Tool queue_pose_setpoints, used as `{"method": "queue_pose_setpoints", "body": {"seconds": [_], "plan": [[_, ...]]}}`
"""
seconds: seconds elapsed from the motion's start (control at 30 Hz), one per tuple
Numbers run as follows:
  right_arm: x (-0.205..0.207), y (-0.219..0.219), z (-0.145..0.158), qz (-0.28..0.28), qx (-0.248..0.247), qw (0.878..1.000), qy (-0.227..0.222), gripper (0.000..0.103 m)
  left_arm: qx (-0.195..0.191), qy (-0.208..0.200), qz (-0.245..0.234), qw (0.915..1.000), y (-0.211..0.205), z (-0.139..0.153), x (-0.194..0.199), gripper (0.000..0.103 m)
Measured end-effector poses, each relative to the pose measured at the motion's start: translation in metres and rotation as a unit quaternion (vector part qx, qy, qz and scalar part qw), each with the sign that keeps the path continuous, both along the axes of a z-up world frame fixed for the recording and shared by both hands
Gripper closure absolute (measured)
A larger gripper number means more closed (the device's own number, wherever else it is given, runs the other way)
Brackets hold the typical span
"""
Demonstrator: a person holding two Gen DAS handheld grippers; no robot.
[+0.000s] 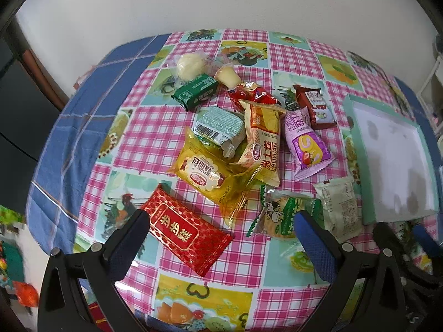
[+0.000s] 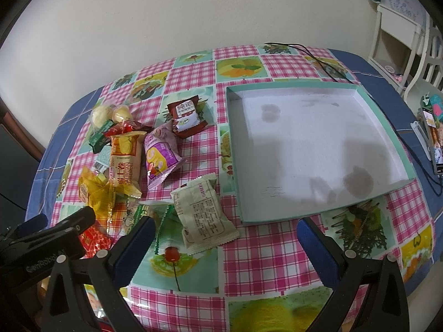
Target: Organize snacks
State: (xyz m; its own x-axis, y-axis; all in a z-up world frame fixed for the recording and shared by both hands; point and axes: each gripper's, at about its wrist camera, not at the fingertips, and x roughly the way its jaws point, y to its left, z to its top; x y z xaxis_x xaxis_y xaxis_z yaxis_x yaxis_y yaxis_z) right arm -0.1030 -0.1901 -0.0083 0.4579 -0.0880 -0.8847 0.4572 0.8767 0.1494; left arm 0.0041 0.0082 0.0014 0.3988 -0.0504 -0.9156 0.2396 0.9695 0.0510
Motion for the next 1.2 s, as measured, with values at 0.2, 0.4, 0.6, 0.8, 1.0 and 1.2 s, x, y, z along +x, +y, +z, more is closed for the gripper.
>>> {"method": "queue_pose_setpoints", "body": {"seconds": [0.2, 0.4, 0.6, 0.8, 1.0, 1.2], "plan": [[0.022, 0.019, -0.014, 0.048, 0.033, 0.998, 0.023, 0.0, -0.047, 0.013, 0.013, 0.9987, 0.024, -0.002, 0.015, 0.0], [0.048, 0.052, -0.032, 0.096, 0.053, 0.993, 0.052, 0.0, -0.059, 0.014, 0.013, 0.9981, 0.051, -0.008, 0.032, 0.0], [0.066, 0.078, -0.048, 0.116, 0.067, 0.988, 0.071, 0.0, -0.065, 0.06, 0.048, 0.9949, 0.078, -0.036, 0.046, 0.0], [0.08, 0.095, -0.057, 0.122, 0.041, 0.989, 0.078, 0.001, -0.055, 0.105, 0.066, 0.9907, 0.081, -0.059, 0.054, 0.0], [0.096, 0.102, -0.068, 0.125, 0.023, 0.988, 0.085, 0.011, -0.048, 0.137, 0.087, 0.9856, 0.079, -0.083, 0.066, 0.0], [0.107, 0.105, -0.081, 0.126, -0.001, 0.987, 0.096, 0.019, -0.032, 0.139, 0.087, 0.986, 0.071, -0.106, 0.073, 0.0]]}}
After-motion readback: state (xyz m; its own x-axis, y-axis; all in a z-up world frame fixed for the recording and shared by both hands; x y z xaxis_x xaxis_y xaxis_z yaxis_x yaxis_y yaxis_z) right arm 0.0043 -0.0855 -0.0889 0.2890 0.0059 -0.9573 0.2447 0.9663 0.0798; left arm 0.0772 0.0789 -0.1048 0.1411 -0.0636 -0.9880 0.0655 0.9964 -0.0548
